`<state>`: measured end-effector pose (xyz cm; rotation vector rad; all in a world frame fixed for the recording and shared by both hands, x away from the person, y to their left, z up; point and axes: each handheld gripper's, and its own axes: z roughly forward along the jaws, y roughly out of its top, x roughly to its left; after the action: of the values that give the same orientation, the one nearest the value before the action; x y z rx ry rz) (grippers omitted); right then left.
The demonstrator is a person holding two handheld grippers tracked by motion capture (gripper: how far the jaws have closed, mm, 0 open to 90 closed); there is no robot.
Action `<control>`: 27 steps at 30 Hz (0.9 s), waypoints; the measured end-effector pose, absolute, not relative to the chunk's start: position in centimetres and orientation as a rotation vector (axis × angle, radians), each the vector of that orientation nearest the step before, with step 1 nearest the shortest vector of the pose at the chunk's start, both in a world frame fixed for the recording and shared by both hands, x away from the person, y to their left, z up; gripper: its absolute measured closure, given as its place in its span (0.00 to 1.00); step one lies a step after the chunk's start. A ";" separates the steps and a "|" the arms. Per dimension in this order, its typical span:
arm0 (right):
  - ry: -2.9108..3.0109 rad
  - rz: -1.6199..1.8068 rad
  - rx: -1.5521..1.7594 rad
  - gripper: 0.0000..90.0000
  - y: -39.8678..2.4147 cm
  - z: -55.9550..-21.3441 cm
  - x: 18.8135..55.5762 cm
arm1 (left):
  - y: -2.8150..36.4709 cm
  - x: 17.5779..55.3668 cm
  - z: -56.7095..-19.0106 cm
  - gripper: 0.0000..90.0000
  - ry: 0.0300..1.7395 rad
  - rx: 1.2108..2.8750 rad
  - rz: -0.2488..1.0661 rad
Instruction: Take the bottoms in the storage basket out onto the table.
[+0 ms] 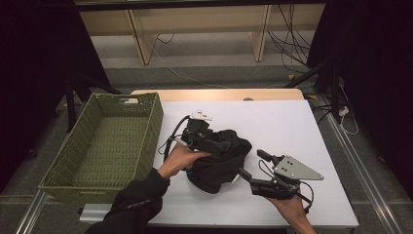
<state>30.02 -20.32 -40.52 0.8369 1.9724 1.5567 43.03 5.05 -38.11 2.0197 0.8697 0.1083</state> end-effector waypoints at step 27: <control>1.968 1.557 0.836 0.24 -20.3 -40.5 30.0 | 6.6 42.5 -37.2 0.14 0.867 1.931 0.128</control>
<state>29.97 -20.34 -40.49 0.8358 1.9682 1.5574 42.53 6.64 -37.23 1.9310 0.8675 0.1280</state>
